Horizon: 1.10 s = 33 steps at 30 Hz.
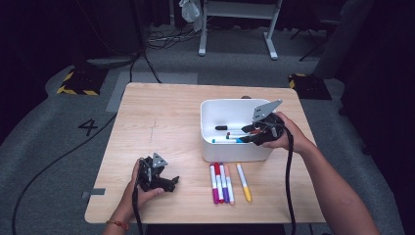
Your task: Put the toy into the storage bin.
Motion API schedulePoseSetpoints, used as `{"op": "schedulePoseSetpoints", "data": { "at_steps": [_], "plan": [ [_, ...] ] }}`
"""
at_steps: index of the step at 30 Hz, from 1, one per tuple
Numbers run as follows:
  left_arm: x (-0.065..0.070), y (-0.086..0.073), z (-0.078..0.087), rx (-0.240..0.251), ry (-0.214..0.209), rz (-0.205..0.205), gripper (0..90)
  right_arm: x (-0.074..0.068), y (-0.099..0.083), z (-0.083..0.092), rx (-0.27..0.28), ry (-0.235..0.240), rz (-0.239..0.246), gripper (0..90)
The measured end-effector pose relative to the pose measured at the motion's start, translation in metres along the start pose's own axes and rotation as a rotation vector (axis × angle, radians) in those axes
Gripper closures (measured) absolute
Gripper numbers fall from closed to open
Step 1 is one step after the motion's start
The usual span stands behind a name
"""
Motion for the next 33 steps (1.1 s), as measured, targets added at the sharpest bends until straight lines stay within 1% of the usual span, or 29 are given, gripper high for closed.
{"op": "schedulePoseSetpoints", "data": {
  "at_steps": [2, 4, 6, 8, 10, 12, 16, 19, 20, 21, 22, 25, 27, 29, 30, 32, 33],
  "plan": [
    [0.000, 0.000, 0.000, 0.000, 0.000, 0.000, 0.2, 0.001, -0.002, 0.005, 0.042, -0.021, -0.029, 50.5],
    [0.000, 0.000, 0.000, 0.000, 0.000, 0.000, 0.2, 0.001, -0.005, 0.013, 0.091, -0.040, -0.065, 49.1],
    [0.000, 0.000, 0.000, 0.000, 0.000, 0.000, 0.2, -0.001, -0.007, 0.023, 0.132, -0.073, -0.080, 47.8],
    [0.000, 0.000, 0.000, 0.000, 0.000, 0.000, 0.2, -0.003, -0.009, 0.032, 0.163, -0.097, -0.096, 46.2],
    [0.000, 0.000, 0.000, 0.000, 0.000, 0.000, 0.2, -0.007, -0.012, 0.040, 0.186, -0.105, -0.099, 45.5],
    [0.000, 0.000, 0.000, 0.000, 0.000, 0.000, 0.2, -0.012, -0.015, 0.047, 0.194, -0.130, -0.091, 44.9],
    [0.000, 0.000, 0.000, 0.000, 0.000, 0.000, 0.2, -0.024, -0.023, 0.062, 0.222, -0.155, -0.092, 43.6],
    [0.000, 0.000, 0.000, 0.000, 0.000, 0.000, 0.2, -0.036, -0.031, 0.071, 0.258, -0.157, -0.102, 43.6],
    [0.000, 0.000, 0.000, 0.000, 0.000, 0.000, 0.2, -0.041, -0.035, 0.072, 0.267, -0.151, -0.106, 43.6],
    [0.000, 0.000, 0.000, 0.000, 0.000, 0.000, 0.2, -0.046, -0.038, 0.072, 0.272, -0.137, -0.113, 43.6],
    [0.000, 0.000, 0.000, -0.001, 0.000, 0.000, 0.2, -0.051, -0.041, 0.070, 0.269, -0.135, -0.113, 43.3],
    [0.000, 0.000, 0.000, 0.000, 0.000, 0.000, 0.2, -0.067, -0.051, 0.064, 0.256, -0.124, -0.096, 42.9],
    [0.000, 0.000, 0.000, 0.000, 0.000, 0.000, 0.2, -0.077, -0.058, 0.058, 0.253, -0.101, -0.110, 42.6],
    [0.000, 0.000, 0.000, 0.000, 0.000, 0.000, 0.2, -0.086, -0.066, 0.050, 0.238, -0.091, -0.109, 41.5],
    [0.000, 0.000, 0.000, 0.000, 0.000, 0.000, 0.2, -0.091, -0.070, 0.045, 0.226, -0.082, -0.117, 41.0],
    [0.000, 0.000, 0.000, 0.000, 0.000, 0.000, 0.2, -0.099, -0.078, 0.034, 0.199, -0.078, -0.114, 40.0],
    [0.000, 0.000, 0.000, 0.000, 0.000, 0.000, 0.2, -0.102, -0.082, 0.029, 0.192, -0.068, -0.123, 39.9]
  ]
}}
Point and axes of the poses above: each handheld gripper's, and its own axes: z roughly backward along the jaws, y roughly out of its top, x roughly to its right, the point moved 4 cm from there along -z, roughly forward along the jaws, and after that the axes turned 5 degrees about -y, right-handed, at the moved point
